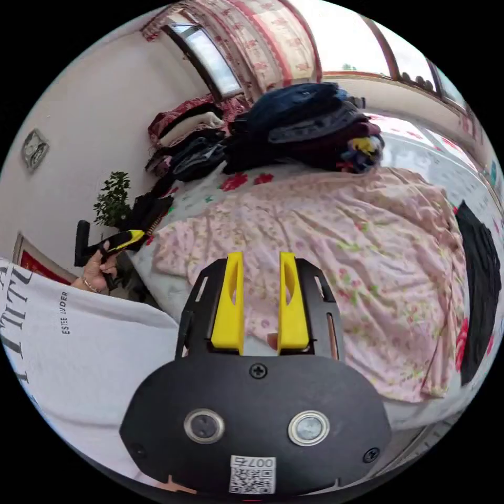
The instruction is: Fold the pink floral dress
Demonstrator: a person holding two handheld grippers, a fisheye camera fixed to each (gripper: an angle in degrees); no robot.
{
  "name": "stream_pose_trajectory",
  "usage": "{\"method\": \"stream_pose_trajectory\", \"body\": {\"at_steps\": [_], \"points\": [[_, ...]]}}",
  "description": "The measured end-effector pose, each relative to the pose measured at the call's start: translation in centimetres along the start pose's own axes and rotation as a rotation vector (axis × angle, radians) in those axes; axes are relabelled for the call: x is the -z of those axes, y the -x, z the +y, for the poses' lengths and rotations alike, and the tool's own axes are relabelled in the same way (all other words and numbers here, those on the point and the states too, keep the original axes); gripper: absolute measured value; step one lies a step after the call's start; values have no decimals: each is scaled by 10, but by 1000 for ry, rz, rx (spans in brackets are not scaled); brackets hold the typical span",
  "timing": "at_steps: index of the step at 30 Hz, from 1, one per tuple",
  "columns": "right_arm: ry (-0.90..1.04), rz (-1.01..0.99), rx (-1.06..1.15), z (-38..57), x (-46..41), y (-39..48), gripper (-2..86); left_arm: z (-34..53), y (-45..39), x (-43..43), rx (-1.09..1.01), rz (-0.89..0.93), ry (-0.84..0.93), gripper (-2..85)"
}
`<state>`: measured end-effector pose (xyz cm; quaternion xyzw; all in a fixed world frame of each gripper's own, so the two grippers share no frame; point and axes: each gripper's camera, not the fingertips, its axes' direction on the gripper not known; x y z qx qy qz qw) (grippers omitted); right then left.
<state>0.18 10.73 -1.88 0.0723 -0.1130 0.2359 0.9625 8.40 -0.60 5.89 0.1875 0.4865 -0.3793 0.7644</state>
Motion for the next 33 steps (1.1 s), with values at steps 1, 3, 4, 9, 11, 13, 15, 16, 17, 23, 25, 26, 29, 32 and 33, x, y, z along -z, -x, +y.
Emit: {"method": "stream_pose_trajectory", "body": {"at_steps": [1, 3, 4, 9, 11, 13, 15, 16, 17, 23, 25, 26, 29, 32, 33], "points": [[21, 101, -154, 17, 7, -48, 78, 6, 12, 3, 21, 6, 5, 88], [36, 250, -353, 44, 24, -110, 80, 14, 23, 0, 31, 20, 35, 88], [32, 357, -448, 59, 39, -140, 79, 16, 26, -4, 17, 23, 65, 88], [94, 508, -640, 90, 57, -207, 54, 3, 6, -39, -110, 120, 163, 89], [125, 489, -631, 89, 48, -207, 33, -6, -8, -56, -177, 176, 198, 89], [147, 400, -531, 75, 36, -183, 11, -15, -29, -79, -268, 249, 244, 89], [114, 169, -464, 64, 25, -155, 4, -18, -43, -95, -326, 315, 275, 90], [108, -1, -416, 57, 12, -130, 2, -18, -50, -105, -360, 344, 295, 90], [111, -71, -387, 53, 3, -114, 1, -17, -53, -109, -374, 354, 304, 91], [297, -743, 233, 14, -40, 87, 4, -6, -45, -129, -380, 441, 357, 106], [418, -549, 485, 16, -29, 141, 13, -2, -29, -124, -388, 400, 349, 108], [428, -527, 520, 18, -26, 146, 17, -1, -24, -123, -390, 379, 352, 108], [396, -436, 461, 20, -14, 129, 40, 5, 5, -120, -354, 284, 369, 111], [297, -277, 247, 16, 8, 65, 60, 14, 26, -110, -279, 235, 338, 114], [241, -176, 162, 13, 22, 33, 66, 19, 29, -109, -256, 227, 336, 116]]}}
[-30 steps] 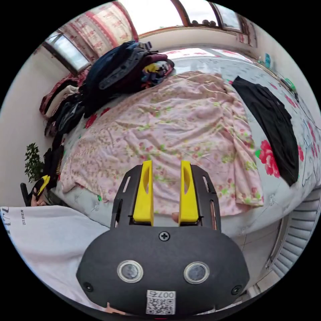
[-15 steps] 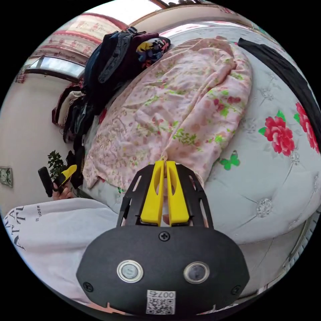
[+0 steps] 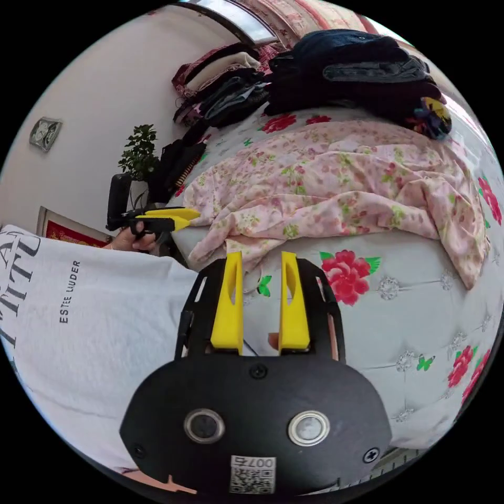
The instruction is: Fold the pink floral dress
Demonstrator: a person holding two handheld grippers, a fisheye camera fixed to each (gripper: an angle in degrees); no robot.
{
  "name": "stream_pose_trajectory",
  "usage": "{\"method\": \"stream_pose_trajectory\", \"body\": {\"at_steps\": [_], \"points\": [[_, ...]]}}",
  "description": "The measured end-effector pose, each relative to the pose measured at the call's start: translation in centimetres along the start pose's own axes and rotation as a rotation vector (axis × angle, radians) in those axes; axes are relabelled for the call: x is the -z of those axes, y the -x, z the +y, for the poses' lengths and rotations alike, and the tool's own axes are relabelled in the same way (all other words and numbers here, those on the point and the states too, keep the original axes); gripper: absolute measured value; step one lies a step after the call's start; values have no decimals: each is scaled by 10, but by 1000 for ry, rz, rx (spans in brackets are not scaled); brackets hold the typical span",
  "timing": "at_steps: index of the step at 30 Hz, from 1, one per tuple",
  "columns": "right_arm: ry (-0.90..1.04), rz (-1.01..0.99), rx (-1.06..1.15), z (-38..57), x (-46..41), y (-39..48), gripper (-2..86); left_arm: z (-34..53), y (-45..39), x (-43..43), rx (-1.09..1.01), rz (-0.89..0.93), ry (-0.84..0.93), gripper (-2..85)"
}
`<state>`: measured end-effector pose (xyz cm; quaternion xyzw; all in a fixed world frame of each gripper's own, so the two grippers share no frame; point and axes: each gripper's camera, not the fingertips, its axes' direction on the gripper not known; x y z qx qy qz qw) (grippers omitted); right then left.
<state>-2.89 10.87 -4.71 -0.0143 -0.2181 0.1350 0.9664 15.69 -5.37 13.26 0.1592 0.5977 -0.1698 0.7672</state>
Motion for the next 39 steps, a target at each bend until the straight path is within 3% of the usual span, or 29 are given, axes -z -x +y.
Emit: {"method": "stream_pose_trajectory", "body": {"at_steps": [4, 7, 10, 13, 16, 22, 26, 28, 30, 33, 39], "points": [[-64, 276, -246, 5, 60, -103, 85, 7, -13, -30, 39, -34, 28, 120], [-41, 322, -323, -7, 84, -169, 89, 3, -22, -66, 108, -117, 51, 93], [12, 322, -290, -27, 88, -210, 81, 1, -27, -98, 237, -246, 69, 3], [77, 371, -150, -44, 85, -221, 31, 11, -38, -115, 324, -312, 33, -7], [252, 140, 68, -51, 91, -220, 8, 29, -61, -103, 437, -330, -59, -9], [-74, -366, 225, -50, 269, -230, 2, 72, -140, -51, 496, -437, -302, -9], [-240, -244, 230, -87, 343, -247, 13, 87, -170, -39, 535, -450, -423, -5], [-289, -74, 171, -115, 337, -265, 40, 87, -169, -54, 539, -440, -424, 8], [-177, -4, 131, -134, 308, -278, 57, 87, -160, -69, 567, -421, -384, 36], [-2, 28, 92, -126, 258, -299, 77, 97, -150, -84, 640, -377, -368, 75], [166, 124, 42, -79, 200, -348, 104, 132, -125, -91, 820, -330, -388, 98]]}}
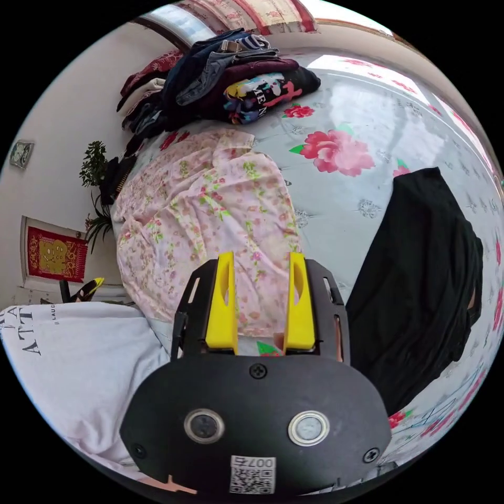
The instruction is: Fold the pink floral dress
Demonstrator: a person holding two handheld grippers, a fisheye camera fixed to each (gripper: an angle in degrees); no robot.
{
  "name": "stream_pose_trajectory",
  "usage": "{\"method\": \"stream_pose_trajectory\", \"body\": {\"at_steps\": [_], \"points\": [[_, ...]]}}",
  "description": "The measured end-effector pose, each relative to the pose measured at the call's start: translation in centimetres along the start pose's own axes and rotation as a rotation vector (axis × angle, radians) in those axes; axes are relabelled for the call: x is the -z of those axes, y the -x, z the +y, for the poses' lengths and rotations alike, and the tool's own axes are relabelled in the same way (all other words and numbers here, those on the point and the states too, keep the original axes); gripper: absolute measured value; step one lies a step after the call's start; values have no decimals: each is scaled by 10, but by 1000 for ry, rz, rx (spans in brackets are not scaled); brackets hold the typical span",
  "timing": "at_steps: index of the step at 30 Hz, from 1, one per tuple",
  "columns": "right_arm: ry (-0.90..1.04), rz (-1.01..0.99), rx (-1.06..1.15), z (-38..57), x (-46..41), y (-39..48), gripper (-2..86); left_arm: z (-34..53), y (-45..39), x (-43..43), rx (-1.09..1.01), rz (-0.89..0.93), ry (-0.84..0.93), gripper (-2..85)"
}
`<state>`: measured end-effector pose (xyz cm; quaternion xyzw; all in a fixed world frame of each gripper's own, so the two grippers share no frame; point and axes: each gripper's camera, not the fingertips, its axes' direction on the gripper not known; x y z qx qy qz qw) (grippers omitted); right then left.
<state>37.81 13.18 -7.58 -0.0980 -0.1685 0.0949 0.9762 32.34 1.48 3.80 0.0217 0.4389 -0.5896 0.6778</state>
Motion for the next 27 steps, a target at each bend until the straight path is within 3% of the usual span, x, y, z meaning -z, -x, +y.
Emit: {"method": "stream_pose_trajectory", "body": {"at_steps": [5, 13, 17, 24, 27], "points": [[119, 203, 34, -10, -26, -7, 113, -18, 18, -26, 14, -44, 82, 126], [216, 145, -8, -19, -41, -5, 104, -48, 61, -79, 47, -22, 176, 158], [259, 307, 19, -31, -57, 13, 82, -69, 78, -97, 2, -27, 200, 184], [315, 279, -1, -71, -65, 14, 9, -94, 118, -111, -58, 153, 268, 173], [329, 123, -26, -89, -61, 9, 1, -100, 131, -115, -91, 322, 283, 133]]}}
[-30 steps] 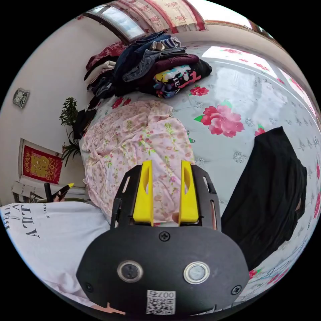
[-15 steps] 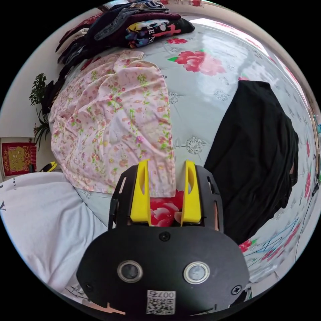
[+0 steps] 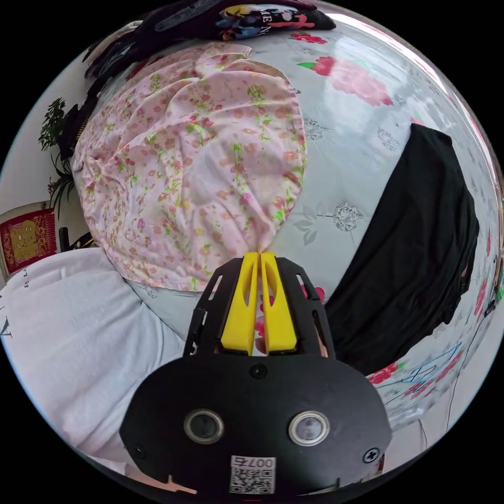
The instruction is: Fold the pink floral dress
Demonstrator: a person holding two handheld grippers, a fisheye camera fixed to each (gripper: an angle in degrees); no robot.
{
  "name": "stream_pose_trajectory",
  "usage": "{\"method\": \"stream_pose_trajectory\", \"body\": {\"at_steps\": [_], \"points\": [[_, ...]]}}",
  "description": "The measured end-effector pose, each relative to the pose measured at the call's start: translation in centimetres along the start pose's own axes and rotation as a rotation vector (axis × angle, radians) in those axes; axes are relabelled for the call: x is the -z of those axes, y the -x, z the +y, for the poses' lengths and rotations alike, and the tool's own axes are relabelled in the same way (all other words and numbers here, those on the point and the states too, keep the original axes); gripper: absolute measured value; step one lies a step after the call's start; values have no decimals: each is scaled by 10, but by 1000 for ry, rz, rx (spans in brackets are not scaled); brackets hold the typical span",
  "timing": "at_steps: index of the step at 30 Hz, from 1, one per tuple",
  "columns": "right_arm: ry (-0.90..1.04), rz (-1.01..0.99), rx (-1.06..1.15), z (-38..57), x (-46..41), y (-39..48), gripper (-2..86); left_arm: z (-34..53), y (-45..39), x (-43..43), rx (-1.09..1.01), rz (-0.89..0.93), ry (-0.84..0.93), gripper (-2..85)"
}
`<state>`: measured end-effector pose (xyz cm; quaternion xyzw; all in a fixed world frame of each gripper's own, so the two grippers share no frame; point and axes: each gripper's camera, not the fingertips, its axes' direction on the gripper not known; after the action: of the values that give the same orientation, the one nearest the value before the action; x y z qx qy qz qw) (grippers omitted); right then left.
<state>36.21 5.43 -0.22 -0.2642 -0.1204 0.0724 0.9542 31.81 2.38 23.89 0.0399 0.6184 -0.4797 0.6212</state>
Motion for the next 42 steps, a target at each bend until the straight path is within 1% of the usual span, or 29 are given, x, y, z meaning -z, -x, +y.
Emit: {"method": "stream_pose_trajectory", "body": {"at_steps": [2, 4, 6, 8, 10, 13, 15, 17, 19, 21, 23, 24, 25, 26, 29, 31, 32, 33, 34, 35, 37, 38, 40, 41, 42], "points": [[-19, -8, -8, -7, 8, 1, -1, -1, 17, 0, 15, 73, 8, 131], [-20, -21, 7, -17, 17, 4, -2, -1, 43, -5, 54, 216, 24, 124], [-7, -26, 22, -25, 24, 7, -3, -1, 52, -7, 65, 286, 32, 118], [-13, -5, 38, -31, 33, 11, -3, 3, 47, 0, 26, 222, 12, 117], [-28, -9, 39, -39, 44, 11, -3, 17, 48, 19, 6, 161, -45, 120], [-23, -12, 34, -48, 49, 7, -3, 37, 66, 36, 59, 91, -99, 134], [-15, -18, 23, -53, 50, 2, -3, 39, 75, 34, 83, 68, -99, 144], [-20, -37, 1, -55, 54, -4, -3, 33, 76, 24, 66, 91, -84, 153], [-50, -78, -30, -57, 65, -12, -3, 20, 65, 1, -5, 102, -17, 157], [-73, -98, -46, -57, 75, -18, -3, 14, 55, -17, -68, 58, 73, 139], [-93, -121, -54, -57, 86, -23, -3, 12, 45, -31, -133, 50, 134, 94], [-107, -130, -56, -57, 93, -25, -3, 11, 41, -37, -158, 70, 150, 35], [-119, -140, -54, -55, 99, -27, -3, 12, 37, -41, -157, 47, 176, 2], [-126, -145, -53, -54, 103, -29, -3, 13, 35, -42, -165, 37, 186, -1], [-162, -190, -52, -44, 124, -37, -3, 34, 29, -32, -200, 115, 190, -8], [-188, -221, -57, -27, 145, -48, -3, 68, 29, -3, -182, 245, 123, -9], [-193, -227, -61, -22, 151, -52, -3, 79, 29, 6, -176, 272, 93, -9], [-204, -245, -71, -10, 163, -59, -3, 103, 27, 28, -168, 315, 17, -9], [-219, -265, -84, 3, 175, -68, -3, 129, 26, 49, -152, 335, -61, -9], [-226, -274, -94, 10, 181, -72, -3, 142, 26, 59, -139, 336, -97, -9], [-240, -361, -122, 31, 198, -89, -3, 187, 28, 87, -101, 358, -215, -10], [-245, -386, -128, 35, 201, -93, -3, 196, 30, 91, -91, 364, -246, -10], [-259, -496, -152, 34, 205, -103, -3, 213, 42, 99, -59, 401, -382, -10], [-264, -532, -162, 29, 205, -106, -3, 212, 46, 99, -56, 417, -415, -10], [-269, -611, -180, 13, 205, -108, -3, 203, 56, 97, -53, 452, -474, -10]]}}
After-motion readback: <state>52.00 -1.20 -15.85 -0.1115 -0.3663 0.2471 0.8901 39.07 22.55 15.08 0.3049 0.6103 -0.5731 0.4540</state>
